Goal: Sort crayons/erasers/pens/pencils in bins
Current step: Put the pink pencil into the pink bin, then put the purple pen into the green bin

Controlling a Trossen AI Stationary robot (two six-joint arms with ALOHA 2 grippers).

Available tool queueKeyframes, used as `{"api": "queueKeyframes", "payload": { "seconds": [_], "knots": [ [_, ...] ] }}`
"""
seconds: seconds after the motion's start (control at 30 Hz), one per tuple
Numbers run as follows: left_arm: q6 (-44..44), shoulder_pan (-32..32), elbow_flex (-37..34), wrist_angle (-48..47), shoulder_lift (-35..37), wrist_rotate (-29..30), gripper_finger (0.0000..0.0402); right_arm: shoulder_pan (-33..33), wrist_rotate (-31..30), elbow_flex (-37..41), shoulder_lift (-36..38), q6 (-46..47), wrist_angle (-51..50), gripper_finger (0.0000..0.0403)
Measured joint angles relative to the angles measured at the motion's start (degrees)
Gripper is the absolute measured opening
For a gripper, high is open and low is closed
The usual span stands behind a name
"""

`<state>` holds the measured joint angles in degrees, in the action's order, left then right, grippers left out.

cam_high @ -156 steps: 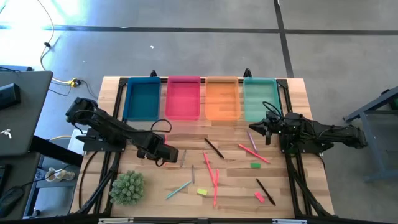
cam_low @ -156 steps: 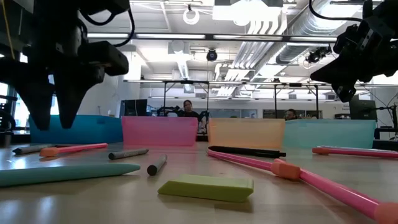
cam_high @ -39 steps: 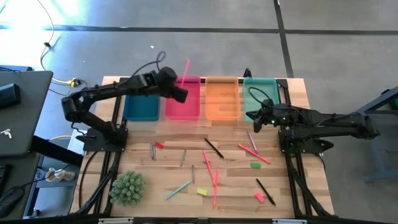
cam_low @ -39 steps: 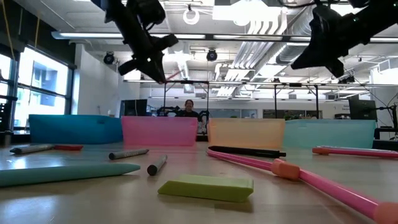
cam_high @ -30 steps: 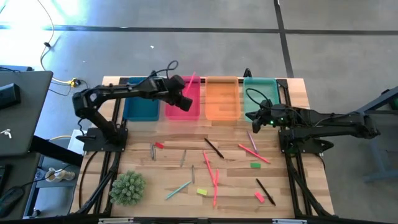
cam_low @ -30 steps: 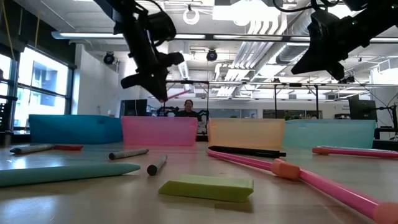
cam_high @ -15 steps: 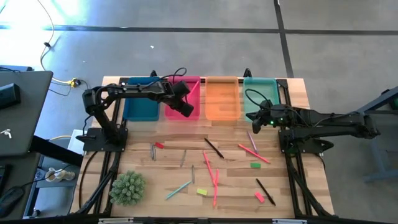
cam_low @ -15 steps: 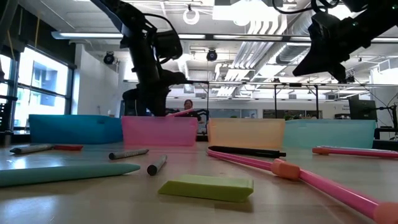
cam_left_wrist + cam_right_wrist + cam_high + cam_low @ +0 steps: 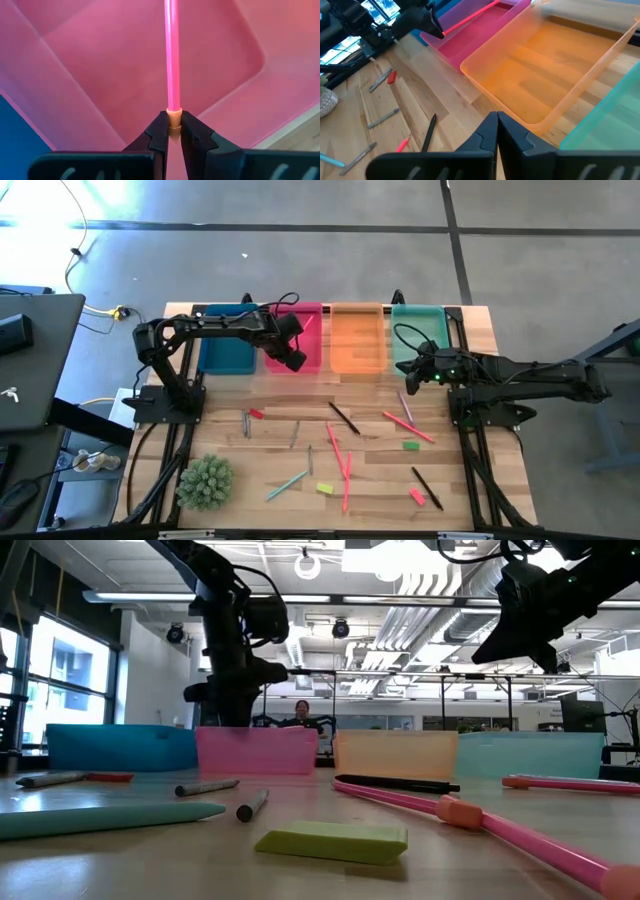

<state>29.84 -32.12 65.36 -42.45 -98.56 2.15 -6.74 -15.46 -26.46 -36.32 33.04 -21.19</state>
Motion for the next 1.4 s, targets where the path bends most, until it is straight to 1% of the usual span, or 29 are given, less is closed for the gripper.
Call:
{"api": "queueKeyframes", "payload": {
  "seconds": [0.1, 0.23, 0.33, 0.57, 0.77, 0.83, 0.93, 1.03, 1.13, 1.23, 1.4],
  "knots": [
    [0.0, 0.0, 0.0, 0.0, 0.0, -0.9, 0.0023, 0.0, 0.0, 0.0, 0.0, 0.0, 0.0, 0.0],
    [0.0, -0.1, 0.0, 0.2, 0.0, -3.1, 0.0024, 0.0, 2.0, 0.0, 0.0, 0.2, 0.0, 0.0],
    [0.0, -0.1, 0.0, 0.3, 0.0, -2.8, 0.003, 0.0, 3.5, 0.0, 0.0, 0.2, 0.0, 0.0],
    [-2.9, -0.1, 0.0, 0.3, 0.0, -2.6, 0.0072, 0.1, 6.4, 0.0, 0.0, 1.8, 0.0, 0.0],
    [-3.1, -0.3, 0.0, 0.3, 0.0, -1.6, 0.0111, 0.1, 10.2, 0.0, 0.0, 3.1, 0.0, 0.0],
    [-3.1, -0.8, 0.0, 0.3, 0.0, -3.4, 0.0119, 0.5, 10.6, 0.0, 0.0, 3.7, 0.1, 0.0],
    [-3.1, -2.0, 0.0, 0.3, 0.3, -7.9, 0.0125, 1.8, 10.8, 0.0, 0.0, 4.5, 1.0, 0.0],
    [-4.9, -3.2, 0.0, 0.3, 1.3, -10.7, 0.0126, 3.4, 11.3, 0.0, 0.0, 4.7, 2.8, 0.0],
    [-6.2, -4.1, 0.0, 0.3, 3.4, -10.6, 0.0126, 4.9, 11.3, -1.1, -0.1, 4.7, 2.5, 0.0],
    [-6.7, -4.7, 0.6, 0.2, 6.1, -10.6, 0.0126, 6.1, 10.9, -3.8, -0.5, 4.5, 2.1, 0.0],
    [-7.6, -5.0, 2.9, 0.3, 11.1, -10.5, 0.0126, 7.2, 8.8, -9.8, -2.4, 4.1, -4.1, 0.0]
  ]
}}
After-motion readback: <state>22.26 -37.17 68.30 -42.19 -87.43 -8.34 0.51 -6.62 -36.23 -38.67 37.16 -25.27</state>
